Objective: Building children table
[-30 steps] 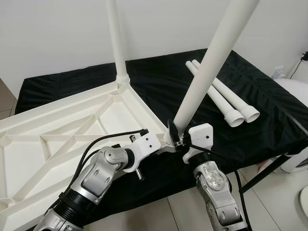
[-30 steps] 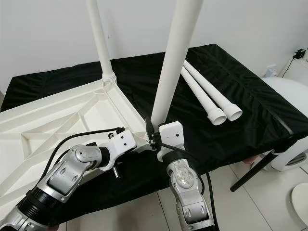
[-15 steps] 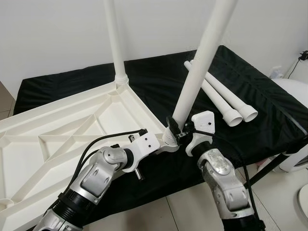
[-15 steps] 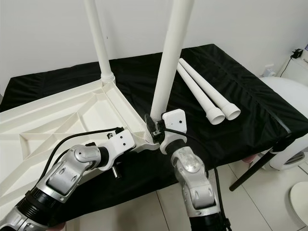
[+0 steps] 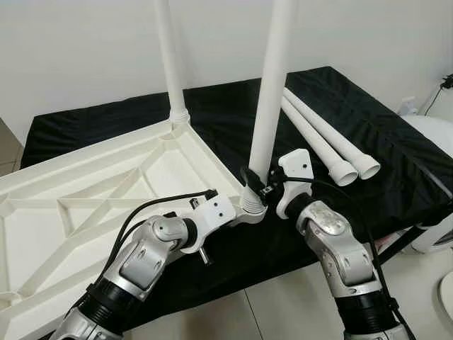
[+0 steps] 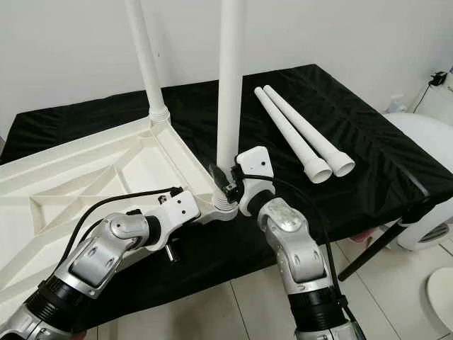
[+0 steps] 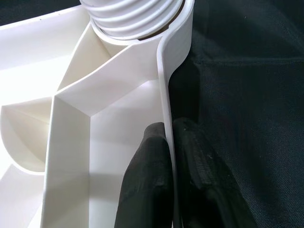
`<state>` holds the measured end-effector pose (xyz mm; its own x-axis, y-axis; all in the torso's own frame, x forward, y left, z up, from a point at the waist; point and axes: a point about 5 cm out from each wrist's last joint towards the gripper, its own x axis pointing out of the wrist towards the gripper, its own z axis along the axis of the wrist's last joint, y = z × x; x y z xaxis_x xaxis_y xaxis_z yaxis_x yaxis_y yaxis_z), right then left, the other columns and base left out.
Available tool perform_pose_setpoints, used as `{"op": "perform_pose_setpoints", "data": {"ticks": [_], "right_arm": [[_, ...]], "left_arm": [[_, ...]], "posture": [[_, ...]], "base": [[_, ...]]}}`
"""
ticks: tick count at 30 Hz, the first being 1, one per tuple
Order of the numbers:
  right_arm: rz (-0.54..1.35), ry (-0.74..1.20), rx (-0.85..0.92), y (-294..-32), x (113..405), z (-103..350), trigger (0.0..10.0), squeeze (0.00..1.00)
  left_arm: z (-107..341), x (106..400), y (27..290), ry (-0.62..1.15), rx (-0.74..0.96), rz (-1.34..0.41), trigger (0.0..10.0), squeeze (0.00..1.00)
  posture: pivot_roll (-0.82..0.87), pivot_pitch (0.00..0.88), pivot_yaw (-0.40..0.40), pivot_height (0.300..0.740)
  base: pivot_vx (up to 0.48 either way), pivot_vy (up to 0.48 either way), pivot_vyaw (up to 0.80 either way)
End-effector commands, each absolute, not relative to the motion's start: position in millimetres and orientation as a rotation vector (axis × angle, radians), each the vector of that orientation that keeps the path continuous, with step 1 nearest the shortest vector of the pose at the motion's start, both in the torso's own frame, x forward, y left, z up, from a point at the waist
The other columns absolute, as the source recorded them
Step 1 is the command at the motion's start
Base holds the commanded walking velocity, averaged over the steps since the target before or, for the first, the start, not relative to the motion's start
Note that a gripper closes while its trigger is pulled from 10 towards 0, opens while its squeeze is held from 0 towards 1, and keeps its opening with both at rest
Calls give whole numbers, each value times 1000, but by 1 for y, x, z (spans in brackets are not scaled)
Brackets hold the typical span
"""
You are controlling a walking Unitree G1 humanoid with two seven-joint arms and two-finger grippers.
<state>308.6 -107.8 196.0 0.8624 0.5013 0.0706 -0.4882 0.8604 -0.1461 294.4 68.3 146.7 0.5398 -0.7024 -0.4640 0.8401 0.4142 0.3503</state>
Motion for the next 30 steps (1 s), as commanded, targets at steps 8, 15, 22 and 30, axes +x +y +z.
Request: {"op": "perform_pose_setpoints", "data": {"ticks": [8,15,22,30], "right_arm": [[511,70,-197,-113,296,153,10000,0],[535,75,-212,-110,284,144,10000,0],[457,111,-184,-123,276,130,10000,0],[414,125,-169,-129,273,125,10000,0]], "left_arm": [[166,293,66,150,596,-949,10000,0],[166,293,66,149,595,-948,10000,0],[166,293,65,148,594,-954,10000,0],[166,293,65,147,593,-954,10000,0]], "posture": [[-105,121,30,740],[-112,125,30,740],[-113,127,33,740],[-119,120,35,740]], "base": [[0,0,0],[0,0,0],[0,0,0],[0,0,0]]}}
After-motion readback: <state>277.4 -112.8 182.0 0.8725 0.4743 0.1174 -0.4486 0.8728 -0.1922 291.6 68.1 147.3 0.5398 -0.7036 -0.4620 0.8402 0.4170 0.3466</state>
